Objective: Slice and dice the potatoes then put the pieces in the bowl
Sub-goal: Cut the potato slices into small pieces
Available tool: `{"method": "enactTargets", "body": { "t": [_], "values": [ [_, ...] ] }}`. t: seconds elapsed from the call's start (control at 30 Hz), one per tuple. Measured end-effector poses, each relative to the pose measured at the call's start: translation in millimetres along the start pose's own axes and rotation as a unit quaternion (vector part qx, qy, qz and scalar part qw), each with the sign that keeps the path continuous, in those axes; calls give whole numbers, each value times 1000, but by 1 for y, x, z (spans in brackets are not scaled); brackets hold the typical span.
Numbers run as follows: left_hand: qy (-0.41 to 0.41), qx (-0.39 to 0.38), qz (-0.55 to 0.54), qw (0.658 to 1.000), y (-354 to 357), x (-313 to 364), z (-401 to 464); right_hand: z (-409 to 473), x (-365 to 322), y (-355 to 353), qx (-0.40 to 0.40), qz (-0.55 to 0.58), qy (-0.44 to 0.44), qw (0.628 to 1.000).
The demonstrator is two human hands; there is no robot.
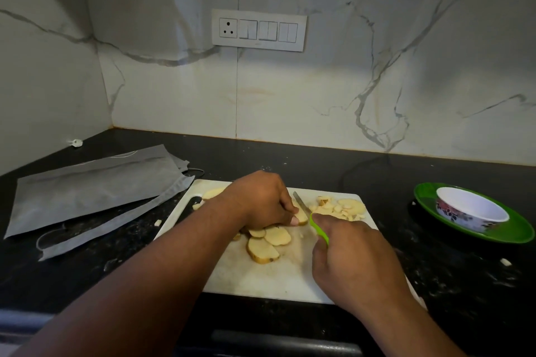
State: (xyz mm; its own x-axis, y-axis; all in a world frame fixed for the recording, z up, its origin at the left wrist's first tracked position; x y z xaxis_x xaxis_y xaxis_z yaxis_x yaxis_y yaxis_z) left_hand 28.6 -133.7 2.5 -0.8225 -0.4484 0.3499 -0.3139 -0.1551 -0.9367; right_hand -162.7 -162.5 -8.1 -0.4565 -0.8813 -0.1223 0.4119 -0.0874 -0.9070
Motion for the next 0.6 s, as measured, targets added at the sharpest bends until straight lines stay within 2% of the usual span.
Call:
{"method": "enactTargets", "body": {
  "t": [0.27, 0.6],
  "values": [
    [-27, 1, -4, 1000, 2, 3, 5, -12, -3, -1, -28, -5, 0, 1000],
    [-14, 11, -30, 999, 2, -2, 5, -65, -15, -29, -86, 24, 37, 995]
  ]
}}
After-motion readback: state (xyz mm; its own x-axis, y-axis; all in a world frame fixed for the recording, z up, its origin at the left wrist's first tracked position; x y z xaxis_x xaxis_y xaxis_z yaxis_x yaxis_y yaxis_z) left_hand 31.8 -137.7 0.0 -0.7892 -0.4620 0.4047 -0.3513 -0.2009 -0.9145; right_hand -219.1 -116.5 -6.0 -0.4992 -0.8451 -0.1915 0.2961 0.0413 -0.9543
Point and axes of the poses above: each hand's wrist, its own z-axis towards the middle knuckle, its own y-axis out of the palm, x = y × z, the point moved 1 cm from there along z, towards the middle knuckle, and after that the axes turned 10 degrees about -y, right-handed, at the moved point
